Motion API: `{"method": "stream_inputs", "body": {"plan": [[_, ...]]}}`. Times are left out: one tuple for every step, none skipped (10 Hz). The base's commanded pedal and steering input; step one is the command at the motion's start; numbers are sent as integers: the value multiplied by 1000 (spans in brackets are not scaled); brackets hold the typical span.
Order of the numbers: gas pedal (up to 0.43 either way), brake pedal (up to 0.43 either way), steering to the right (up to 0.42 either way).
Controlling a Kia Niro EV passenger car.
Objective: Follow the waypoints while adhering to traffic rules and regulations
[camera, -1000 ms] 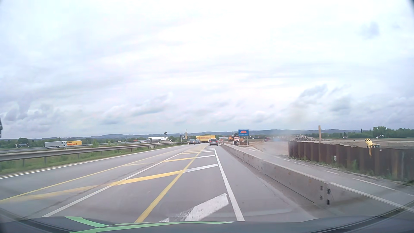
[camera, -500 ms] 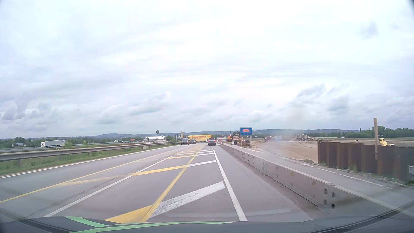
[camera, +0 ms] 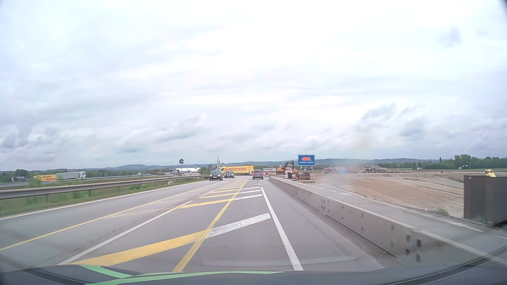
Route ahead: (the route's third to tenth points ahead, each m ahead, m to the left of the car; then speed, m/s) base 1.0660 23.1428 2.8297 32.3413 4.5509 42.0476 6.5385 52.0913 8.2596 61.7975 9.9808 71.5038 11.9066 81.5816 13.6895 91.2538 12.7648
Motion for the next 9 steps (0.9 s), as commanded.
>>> {"method": "stream_inputs", "body": {"plan": [[0,6,3],[0,12,2],[0,18,2],[0,18,1],[0,24,1],[0,30,1],[0,43,1],[0,49,1],[0,61,1]]}}
